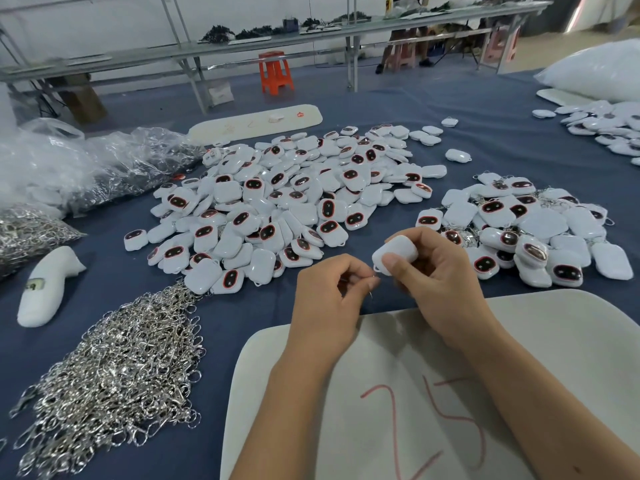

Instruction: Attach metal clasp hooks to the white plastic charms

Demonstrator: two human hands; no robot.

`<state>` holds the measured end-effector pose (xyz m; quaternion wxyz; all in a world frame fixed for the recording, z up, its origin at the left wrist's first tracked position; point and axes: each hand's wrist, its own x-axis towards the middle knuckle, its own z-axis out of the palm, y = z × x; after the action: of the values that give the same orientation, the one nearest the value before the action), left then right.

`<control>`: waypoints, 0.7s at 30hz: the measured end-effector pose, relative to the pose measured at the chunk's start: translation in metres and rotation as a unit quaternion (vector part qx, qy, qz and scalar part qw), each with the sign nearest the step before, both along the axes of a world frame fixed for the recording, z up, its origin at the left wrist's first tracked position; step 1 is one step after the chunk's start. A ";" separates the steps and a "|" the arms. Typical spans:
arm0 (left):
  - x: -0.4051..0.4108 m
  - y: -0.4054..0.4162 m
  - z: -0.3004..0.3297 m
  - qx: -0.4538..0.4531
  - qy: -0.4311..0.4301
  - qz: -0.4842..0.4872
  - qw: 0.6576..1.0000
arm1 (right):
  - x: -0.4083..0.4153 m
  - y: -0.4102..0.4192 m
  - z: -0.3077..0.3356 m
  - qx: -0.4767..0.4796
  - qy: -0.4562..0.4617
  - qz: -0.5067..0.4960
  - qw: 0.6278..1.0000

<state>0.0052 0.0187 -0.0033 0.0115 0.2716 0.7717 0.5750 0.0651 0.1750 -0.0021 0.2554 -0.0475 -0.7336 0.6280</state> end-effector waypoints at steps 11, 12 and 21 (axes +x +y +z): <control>-0.001 0.000 0.010 0.081 -0.111 0.009 0.991 | 0.003 -0.005 0.001 0.110 -0.020 0.016 0.994; -0.002 0.000 0.009 0.083 -0.114 0.009 0.990 | 0.003 -0.005 0.000 0.115 -0.019 0.020 0.993; -0.003 -0.001 0.007 0.103 -0.100 -0.010 0.990 | 0.002 -0.001 -0.003 0.130 -0.016 0.016 0.991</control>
<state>0.0025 0.0180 0.0034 0.0666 0.2200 0.7005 0.6756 0.0671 0.1737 -0.0049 0.2376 -0.0116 -0.8135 0.5307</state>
